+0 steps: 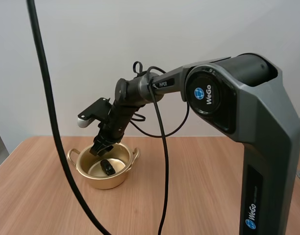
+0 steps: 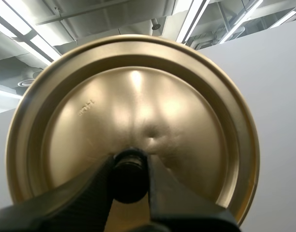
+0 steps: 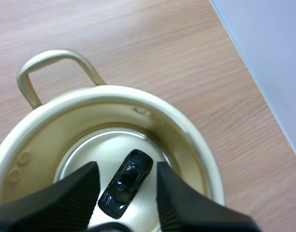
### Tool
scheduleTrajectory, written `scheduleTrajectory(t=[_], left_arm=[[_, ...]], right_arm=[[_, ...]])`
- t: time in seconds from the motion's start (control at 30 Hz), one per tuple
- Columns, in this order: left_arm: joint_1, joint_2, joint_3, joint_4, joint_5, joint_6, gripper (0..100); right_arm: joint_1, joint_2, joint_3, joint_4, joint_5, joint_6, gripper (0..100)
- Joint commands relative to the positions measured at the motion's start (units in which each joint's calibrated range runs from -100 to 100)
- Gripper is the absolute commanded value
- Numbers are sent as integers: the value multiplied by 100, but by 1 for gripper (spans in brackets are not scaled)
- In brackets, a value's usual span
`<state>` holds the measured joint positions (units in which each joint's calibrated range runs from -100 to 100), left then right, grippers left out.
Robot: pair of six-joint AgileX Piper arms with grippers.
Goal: Open the pot, put the car inside, and close it
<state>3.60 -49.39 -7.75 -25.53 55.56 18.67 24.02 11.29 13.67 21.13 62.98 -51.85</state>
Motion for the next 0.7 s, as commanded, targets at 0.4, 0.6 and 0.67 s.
scheduleTrajectory(t=[0.4,0.6,0.67], left_arm=[[3,0,-5,-49,150,-16,0],[3,0,-5,-49,-47,-16,0],[3,0,-5,-49,-47,-16,0]], right_arm=[[-1461,-3889,-8,-392,-1196,716,0],[-2489,-4303,113,74,-1413,1203,0],[-2754,-4413,361,359,-1711,1203,0]])
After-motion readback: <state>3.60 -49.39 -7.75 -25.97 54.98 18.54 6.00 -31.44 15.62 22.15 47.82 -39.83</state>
